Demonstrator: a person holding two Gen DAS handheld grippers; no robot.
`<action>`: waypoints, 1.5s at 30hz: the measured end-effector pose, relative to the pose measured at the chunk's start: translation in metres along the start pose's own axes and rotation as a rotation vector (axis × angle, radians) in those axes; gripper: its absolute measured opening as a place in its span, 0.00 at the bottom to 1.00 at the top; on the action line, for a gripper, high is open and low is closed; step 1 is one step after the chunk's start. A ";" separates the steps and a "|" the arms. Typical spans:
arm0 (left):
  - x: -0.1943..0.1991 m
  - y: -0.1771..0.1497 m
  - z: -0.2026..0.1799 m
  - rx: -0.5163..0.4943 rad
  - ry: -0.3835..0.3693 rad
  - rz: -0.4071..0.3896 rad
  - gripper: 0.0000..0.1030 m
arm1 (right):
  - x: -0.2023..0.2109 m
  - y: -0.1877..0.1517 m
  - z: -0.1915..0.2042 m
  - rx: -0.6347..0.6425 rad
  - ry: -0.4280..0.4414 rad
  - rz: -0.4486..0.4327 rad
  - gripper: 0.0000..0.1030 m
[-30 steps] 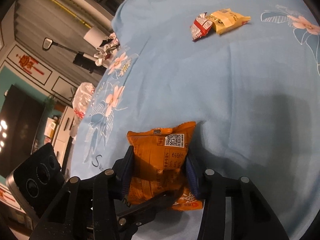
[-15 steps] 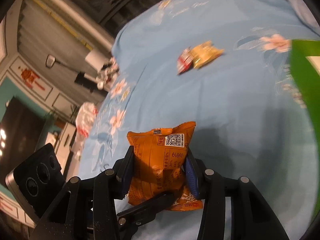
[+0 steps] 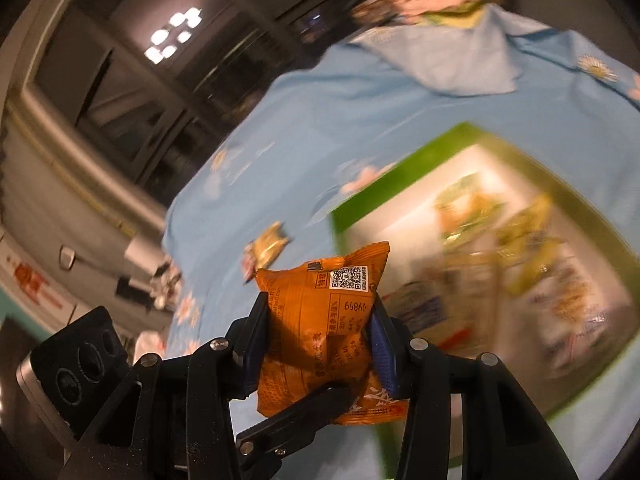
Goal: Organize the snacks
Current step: 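Carry the orange packet into the green box and open the right gripper, then withdraw the right gripper from the green box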
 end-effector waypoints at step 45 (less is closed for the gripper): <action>0.125 -0.022 0.090 -0.009 0.521 -0.244 1.00 | -0.025 0.008 0.063 0.031 0.081 -0.067 1.00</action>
Point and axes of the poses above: each gripper's, at about its wrist camera, not at the fingertips, and x roughly against the way its jaws point, z to its left, y to its top, the point moved 10 cm from there along -x, roughly the way its jaws point, and after that the axes turned 1 degree about x, right-handed, at the moved point
